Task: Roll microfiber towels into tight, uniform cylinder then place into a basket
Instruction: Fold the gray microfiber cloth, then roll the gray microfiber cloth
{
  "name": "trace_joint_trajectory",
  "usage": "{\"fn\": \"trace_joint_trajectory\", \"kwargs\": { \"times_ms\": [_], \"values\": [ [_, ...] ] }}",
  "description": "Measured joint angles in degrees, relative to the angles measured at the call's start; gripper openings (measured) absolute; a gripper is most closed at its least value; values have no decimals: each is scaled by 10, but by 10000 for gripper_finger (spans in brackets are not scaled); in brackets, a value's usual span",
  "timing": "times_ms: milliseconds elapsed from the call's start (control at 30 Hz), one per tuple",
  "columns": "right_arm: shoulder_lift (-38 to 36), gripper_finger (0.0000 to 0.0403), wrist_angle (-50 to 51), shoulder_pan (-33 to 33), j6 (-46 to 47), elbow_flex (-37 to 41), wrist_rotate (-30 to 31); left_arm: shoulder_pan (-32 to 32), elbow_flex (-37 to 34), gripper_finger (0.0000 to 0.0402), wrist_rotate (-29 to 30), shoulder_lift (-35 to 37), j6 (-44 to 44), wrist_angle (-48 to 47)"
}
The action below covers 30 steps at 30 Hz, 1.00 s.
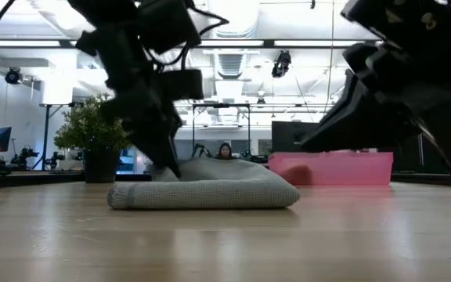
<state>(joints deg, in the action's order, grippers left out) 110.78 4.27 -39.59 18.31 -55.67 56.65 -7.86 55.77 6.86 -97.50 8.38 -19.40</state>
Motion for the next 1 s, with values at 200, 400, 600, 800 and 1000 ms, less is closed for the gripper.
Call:
{"fn": "trace_joint_trajectory", "kwargs": {
  "times_ms": [200, 400, 600, 800, 1000],
  "values": [
    [0, 55, -50, 7, -109, 4, -1, 0, -16, 54, 20, -24, -1, 18],
    [0, 98, -50, 14, -134, 6, -40, 0, -12, 127, 42, -11, -12, 10],
    [0, 112, -53, 19, -240, 10, -92, -2, -8, 160, 42, 16, -28, 12],
    [0, 119, -89, 46, -330, 20, -145, -4, -9, 163, 42, 19, -29, 8],
    [0, 121, -128, 60, -378, 23, -182, -32, -10, 163, 98, 42, -88, 4]
  ]
}}
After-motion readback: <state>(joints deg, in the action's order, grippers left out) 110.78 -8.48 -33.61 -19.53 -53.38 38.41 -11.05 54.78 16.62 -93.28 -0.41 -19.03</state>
